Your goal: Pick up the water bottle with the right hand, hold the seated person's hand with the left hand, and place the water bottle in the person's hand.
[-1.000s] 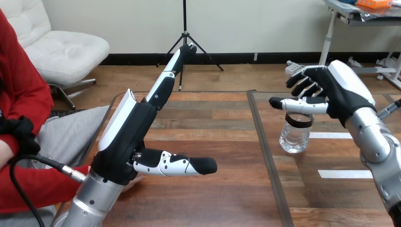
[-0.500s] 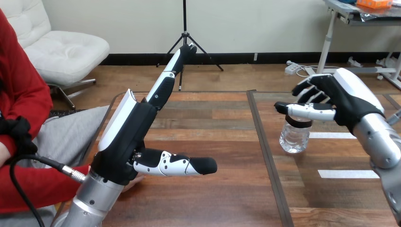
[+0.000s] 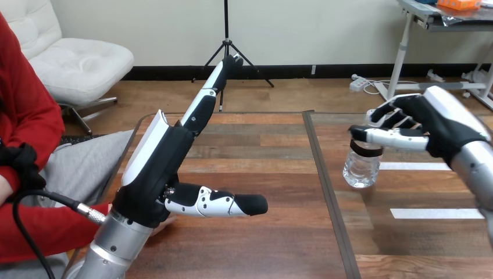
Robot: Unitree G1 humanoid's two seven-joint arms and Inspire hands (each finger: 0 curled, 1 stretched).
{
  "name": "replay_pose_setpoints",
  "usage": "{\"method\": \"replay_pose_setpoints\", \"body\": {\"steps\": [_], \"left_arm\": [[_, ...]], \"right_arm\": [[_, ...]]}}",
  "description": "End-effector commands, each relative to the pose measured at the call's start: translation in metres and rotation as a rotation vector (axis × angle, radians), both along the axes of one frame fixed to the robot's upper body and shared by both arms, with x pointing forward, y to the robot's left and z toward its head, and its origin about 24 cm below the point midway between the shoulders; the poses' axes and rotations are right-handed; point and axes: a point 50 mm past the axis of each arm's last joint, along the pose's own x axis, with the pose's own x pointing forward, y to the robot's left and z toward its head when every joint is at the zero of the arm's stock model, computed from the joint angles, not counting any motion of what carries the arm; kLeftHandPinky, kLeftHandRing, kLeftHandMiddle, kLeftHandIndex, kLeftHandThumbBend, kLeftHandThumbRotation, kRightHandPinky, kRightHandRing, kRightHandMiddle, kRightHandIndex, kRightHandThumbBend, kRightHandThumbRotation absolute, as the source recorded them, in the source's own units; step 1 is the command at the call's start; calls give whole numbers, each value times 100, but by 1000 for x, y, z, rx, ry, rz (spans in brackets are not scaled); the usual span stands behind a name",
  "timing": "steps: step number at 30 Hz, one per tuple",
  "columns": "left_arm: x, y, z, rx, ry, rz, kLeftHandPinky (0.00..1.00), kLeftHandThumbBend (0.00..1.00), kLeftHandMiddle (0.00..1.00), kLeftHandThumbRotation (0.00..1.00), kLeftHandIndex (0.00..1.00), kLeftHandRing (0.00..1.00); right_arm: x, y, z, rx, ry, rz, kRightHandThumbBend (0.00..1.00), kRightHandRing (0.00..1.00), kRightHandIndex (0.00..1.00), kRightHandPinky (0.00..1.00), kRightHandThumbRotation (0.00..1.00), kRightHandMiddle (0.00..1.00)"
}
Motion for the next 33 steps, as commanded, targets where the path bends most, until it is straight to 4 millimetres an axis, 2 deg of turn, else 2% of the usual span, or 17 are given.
{"method": "replay_pose_setpoints", "body": {"steps": [1, 15, 33], "left_arm": [[18, -2, 21, 0, -69, -12, 100, 100, 100, 51, 100, 100], [21, -2, 19, -7, -57, -19, 100, 100, 100, 47, 100, 100], [25, -2, 17, -6, -39, -21, 100, 100, 100, 46, 100, 100]], "right_arm": [[-21, 6, 111, -106, -359, 61, 100, 59, 66, 52, 69, 62], [-39, 7, 126, -117, -424, 37, 100, 55, 65, 47, 71, 59], [-54, 11, 141, -132, -448, -5, 100, 52, 62, 46, 67, 56]]}}
